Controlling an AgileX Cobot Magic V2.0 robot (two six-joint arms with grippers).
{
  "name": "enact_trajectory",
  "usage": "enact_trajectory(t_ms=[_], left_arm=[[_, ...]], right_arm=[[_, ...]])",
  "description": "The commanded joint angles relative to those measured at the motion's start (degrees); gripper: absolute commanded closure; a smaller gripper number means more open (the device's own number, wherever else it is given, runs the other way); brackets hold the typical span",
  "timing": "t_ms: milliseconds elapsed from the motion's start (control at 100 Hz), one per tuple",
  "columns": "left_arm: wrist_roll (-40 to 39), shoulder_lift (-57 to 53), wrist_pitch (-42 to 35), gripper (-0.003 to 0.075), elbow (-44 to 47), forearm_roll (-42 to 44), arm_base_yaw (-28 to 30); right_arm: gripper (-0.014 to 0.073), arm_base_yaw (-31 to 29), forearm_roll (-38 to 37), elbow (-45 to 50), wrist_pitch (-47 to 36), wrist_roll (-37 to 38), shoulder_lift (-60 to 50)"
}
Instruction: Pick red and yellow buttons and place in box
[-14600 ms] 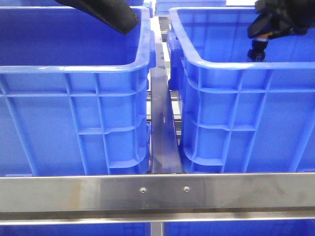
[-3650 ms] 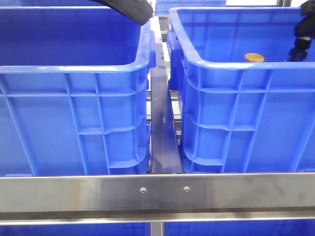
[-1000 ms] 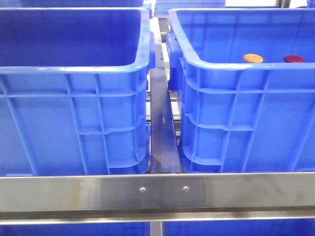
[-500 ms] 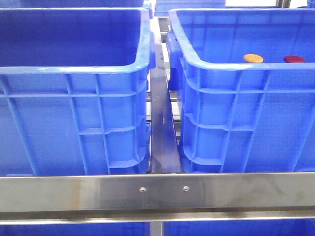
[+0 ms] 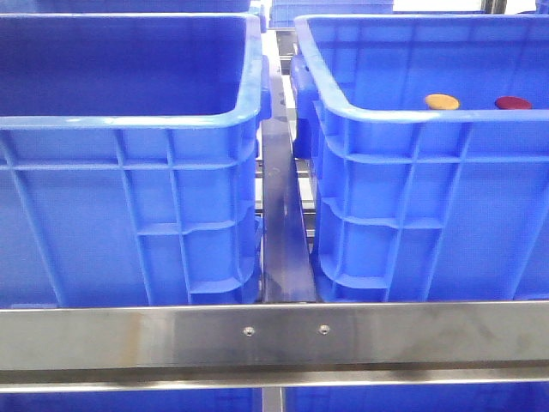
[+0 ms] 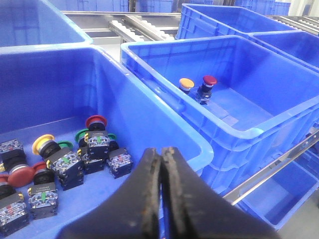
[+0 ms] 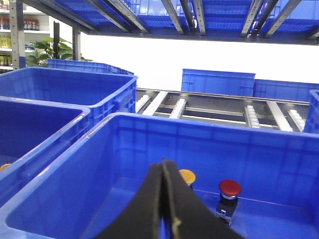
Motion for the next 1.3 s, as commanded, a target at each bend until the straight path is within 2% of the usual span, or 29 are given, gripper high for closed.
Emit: enact_trajectory(t_ms=[0, 230, 410, 500, 620, 800, 930, 980, 1140, 1200, 1290], left_arm=[[-0.36, 0.55, -3.54, 0.0740, -1.55, -0.50, -0.48], [-0.36, 0.55, -3.92, 0.0740, -1.13, -0.50, -0.48], [-1.20, -1.89, -10.49, 0.0740, 2.72, 3.38, 1.51], [-7.00, -3.07, -12.41, 0.0740, 4.73, 10.59, 4.69], [-19.12, -6.48, -12.30, 0.0740, 7.03, 23.09, 11.46], [-21.30, -13.63, -12.55, 0.0740, 12.65, 28.06, 23.76], [-28.65, -18.60, -12.53, 0.0740, 17.50, 34.51, 30.88], [-30.79, -20.43, -12.53, 0.0740, 19.26, 36.42, 32.58], [-30.70, -25.23, -12.84, 0.0740, 24.70, 37.56, 34.48], [-30.70, -25.25, -16.04, 0.0740, 27.26, 37.89, 34.48], [-30.70, -25.25, -12.77, 0.0740, 27.19, 37.89, 34.48]], right_arm=[[0.0651, 0.00, 1.42, -1.57, 1.38, -0.36, 0.43], [0.0651, 0.00, 1.42, -1.57, 1.38, -0.36, 0.43], [0.0651, 0.00, 1.42, -1.57, 1.38, -0.36, 0.43], [0.0651, 0.00, 1.43, -1.57, 1.37, -0.36, 0.43], [0.0651, 0.00, 1.43, -1.57, 1.44, -0.36, 0.43], [0.0651, 0.00, 1.43, -1.57, 1.38, -0.36, 0.43], [0.0651, 0.00, 1.43, -1.57, 1.38, -0.36, 0.43], [0.0651, 0.00, 1.43, -1.57, 1.38, -0.36, 0.43], [0.0651, 0.00, 1.43, -1.57, 1.38, -0.36, 0.43], [0.0651, 0.00, 1.43, -1.57, 1.38, -0.36, 0.43], [0.0651, 0.00, 1.43, -1.57, 1.46, -0.36, 0.43]])
